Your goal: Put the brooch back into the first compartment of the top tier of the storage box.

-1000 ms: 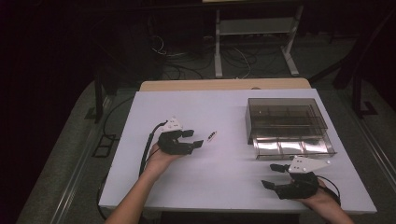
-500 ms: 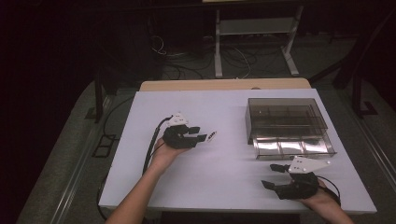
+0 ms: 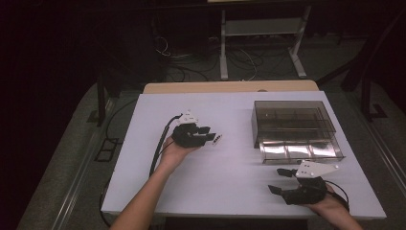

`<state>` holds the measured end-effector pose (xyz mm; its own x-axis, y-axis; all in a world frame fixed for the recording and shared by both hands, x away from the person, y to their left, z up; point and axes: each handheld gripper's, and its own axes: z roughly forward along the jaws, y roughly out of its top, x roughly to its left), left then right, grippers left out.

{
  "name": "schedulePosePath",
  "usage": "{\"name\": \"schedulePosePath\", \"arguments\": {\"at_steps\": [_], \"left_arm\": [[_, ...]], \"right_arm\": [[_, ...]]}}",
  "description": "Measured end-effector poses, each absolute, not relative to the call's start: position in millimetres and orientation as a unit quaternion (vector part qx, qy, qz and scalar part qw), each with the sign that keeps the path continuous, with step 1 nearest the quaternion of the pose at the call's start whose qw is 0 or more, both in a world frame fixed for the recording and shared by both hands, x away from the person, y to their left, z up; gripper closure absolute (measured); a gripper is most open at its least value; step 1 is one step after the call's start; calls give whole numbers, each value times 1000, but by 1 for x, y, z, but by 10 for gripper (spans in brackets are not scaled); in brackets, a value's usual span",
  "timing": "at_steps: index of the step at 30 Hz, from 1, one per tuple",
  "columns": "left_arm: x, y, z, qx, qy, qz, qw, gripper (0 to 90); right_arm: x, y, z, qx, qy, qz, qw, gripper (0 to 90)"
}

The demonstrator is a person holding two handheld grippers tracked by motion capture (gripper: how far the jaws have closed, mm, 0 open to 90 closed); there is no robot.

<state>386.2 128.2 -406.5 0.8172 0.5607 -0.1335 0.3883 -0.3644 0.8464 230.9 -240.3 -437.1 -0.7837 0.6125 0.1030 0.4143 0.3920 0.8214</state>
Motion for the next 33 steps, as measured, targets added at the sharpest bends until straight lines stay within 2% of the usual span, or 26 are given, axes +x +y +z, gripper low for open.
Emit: {"name": "schedulePosePath", "arguments": {"at_steps": [16, 33], "left_arm": [[403, 108, -406, 827, 289, 90, 473, 686], [417, 92, -427, 844, 304, 89, 432, 762]], "right_arm": [[231, -240, -436, 311, 826, 457, 112, 310], [231, -241, -435, 310, 825, 458, 113, 314]]}}
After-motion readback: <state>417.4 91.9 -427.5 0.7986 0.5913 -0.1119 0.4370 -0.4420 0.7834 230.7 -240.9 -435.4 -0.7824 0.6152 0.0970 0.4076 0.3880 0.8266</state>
